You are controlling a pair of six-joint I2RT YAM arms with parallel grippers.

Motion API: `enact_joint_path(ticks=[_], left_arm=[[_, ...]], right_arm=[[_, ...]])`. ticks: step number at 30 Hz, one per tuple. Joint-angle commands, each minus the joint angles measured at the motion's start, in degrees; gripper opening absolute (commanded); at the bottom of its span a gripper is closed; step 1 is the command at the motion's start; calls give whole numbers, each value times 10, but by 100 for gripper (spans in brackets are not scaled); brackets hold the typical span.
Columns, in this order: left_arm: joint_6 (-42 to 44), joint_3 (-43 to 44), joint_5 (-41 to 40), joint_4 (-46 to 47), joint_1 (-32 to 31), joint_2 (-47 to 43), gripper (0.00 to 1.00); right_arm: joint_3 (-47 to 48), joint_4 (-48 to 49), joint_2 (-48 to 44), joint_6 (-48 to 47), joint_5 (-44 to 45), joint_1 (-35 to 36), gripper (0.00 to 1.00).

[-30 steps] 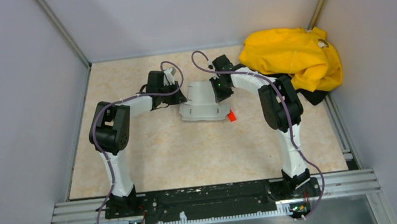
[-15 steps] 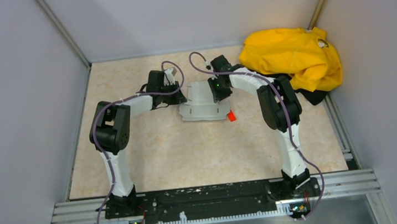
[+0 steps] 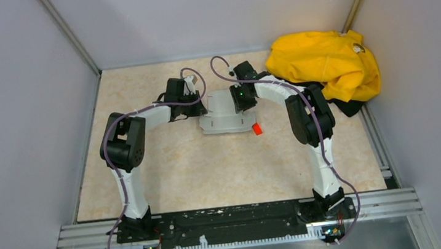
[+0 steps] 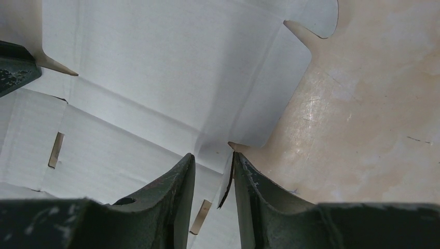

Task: Fold the paper box

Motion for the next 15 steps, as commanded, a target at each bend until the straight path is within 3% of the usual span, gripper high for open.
enact_joint_path(ticks=[1,15], left_arm=[[11,-3,-15,-22,-6,-12,22],[11,-18,-26,-18,-6,-12,21]], right_arm=[[2,28,-38,16,6,7,34],[-18,24,-58,21,33,7,35]])
